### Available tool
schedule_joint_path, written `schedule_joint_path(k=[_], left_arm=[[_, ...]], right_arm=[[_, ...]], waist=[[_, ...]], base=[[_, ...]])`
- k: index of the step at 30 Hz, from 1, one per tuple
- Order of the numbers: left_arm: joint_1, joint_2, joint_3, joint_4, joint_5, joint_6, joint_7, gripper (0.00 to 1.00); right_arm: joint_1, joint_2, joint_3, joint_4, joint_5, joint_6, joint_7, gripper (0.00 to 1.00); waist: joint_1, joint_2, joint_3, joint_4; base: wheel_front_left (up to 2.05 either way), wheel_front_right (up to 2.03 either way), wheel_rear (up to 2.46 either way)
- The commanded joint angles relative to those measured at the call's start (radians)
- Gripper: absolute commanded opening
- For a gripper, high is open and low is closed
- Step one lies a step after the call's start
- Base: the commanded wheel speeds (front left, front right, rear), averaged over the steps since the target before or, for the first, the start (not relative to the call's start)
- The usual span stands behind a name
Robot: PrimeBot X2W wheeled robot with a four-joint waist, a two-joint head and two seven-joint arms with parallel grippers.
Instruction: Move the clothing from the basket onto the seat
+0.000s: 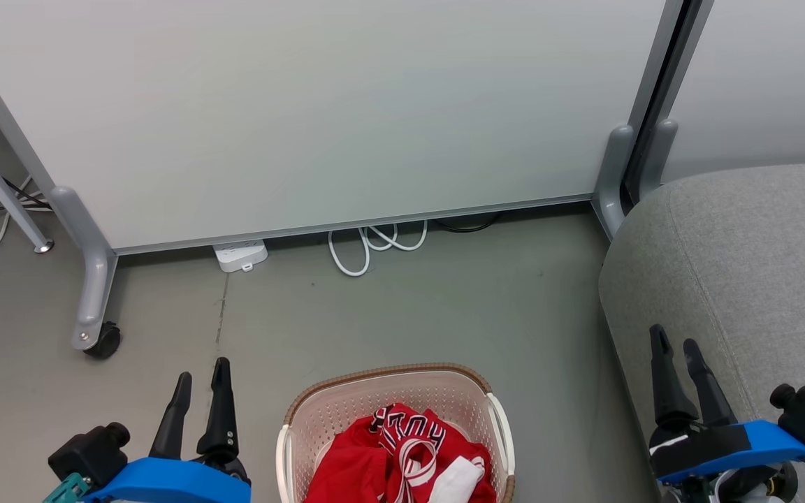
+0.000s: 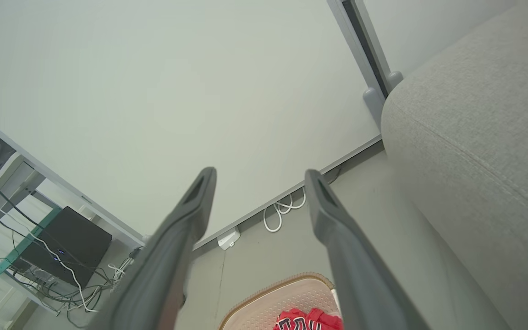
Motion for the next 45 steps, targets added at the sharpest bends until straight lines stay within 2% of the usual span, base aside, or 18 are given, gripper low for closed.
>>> schedule_joint_path(k=[1,19,45], left_arm=[[-0.025,0.008,-0.004,-0.010,0.032,0.003,-0.010,1.00],[-0.031,0.009,-0.023,-0.011,0.196,0.012,-0.057,1.00],[-0.013,0.011,-0.038,0.001,0.350,0.034,-0.112,1.00]], right_arm=[[-0.008,-0.006,0.001,-0.015,-0.035,0.000,-0.008,1.00],[0.004,-0.007,-0.003,-0.031,-0.228,0.001,-0.041,1.00],[0.016,-0.008,-0.012,-0.035,-0.442,0.000,-0.071,1.00]], waist=[[0.0000,0.0000,-0.001,0.000],[0.0000,0.0000,0.003,0.001],[0.0000,0.0000,-0.006,-0.003]], base=[[0.00,0.00,0.00],[0.00,0.00,0.00],[0.00,0.00,0.00]])
